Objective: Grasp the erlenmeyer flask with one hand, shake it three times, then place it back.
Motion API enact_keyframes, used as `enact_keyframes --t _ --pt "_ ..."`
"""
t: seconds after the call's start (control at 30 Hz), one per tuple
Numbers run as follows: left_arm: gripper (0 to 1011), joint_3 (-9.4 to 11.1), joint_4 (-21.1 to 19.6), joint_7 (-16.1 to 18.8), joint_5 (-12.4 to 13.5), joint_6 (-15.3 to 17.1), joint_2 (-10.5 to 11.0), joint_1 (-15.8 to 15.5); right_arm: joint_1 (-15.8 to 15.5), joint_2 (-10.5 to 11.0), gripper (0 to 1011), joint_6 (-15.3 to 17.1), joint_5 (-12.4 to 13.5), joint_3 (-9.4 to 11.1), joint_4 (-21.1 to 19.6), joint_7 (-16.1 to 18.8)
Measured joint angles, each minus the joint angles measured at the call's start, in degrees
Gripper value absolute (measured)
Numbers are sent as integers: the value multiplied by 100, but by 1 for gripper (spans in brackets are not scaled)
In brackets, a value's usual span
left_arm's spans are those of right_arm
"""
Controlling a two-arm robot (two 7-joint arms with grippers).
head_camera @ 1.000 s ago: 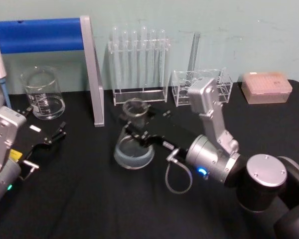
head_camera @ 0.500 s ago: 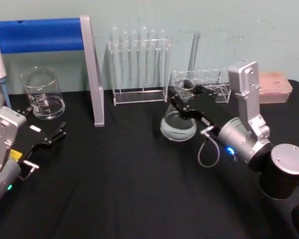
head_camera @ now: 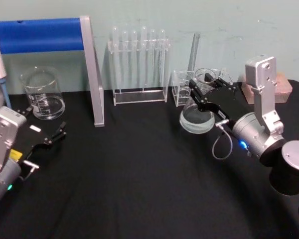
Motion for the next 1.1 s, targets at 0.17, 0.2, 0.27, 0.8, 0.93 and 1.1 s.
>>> enact_keyframes --t 0.17,0.2,0.27,0.8,0.93,1.1 --pt "1001 0 0 0 0 0 0 0 -12 -76 456 16 -27 -50 -32 184" --pt "1001 0 0 0 0 0 0 0 -17 -84 456 21 -27 -64 -44 216" --pt "1001 0 0 0 0 0 0 0 -29 -108 456 34 -26 -127 -80 319" --pt "1001 0 0 0 0 0 0 0 -97 -112 456 90 164 -760 -373 1015" --pt "1001 0 0 0 0 0 0 0 -104 -82 456 91 223 -917 -445 1134" --pt "1001 0 0 0 0 0 0 0 -110 -21 456 97 310 -1108 -551 1270"
